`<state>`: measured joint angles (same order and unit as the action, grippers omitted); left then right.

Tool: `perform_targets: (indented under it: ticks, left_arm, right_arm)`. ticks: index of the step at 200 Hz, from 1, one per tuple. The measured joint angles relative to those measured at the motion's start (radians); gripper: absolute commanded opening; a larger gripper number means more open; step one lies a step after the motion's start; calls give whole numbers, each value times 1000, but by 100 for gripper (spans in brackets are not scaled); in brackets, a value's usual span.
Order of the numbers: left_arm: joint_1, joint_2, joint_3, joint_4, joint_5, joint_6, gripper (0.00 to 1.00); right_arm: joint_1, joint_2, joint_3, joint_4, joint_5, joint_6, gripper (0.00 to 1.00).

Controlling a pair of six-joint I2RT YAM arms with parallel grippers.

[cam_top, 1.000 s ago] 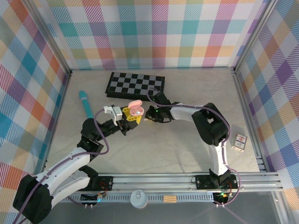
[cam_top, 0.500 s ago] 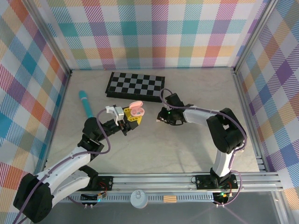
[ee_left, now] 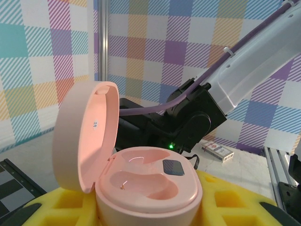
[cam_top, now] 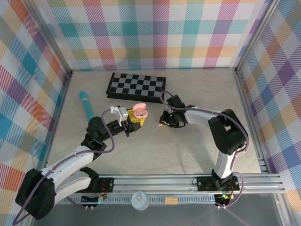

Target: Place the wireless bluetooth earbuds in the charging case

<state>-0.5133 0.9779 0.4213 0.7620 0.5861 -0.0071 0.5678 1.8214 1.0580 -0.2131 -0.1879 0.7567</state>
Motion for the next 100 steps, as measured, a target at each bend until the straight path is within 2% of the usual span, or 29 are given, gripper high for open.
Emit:
perform_targets:
  ticks: [44,100]
  left_arm:
    - [0,20,0,6,8,-4,33]
    - [0,23,0,30,8,-7,33]
  right_arm:
    - [-5,31,6,3,-40,-10,22]
    - [-11,49,6,40,-100,-10,32]
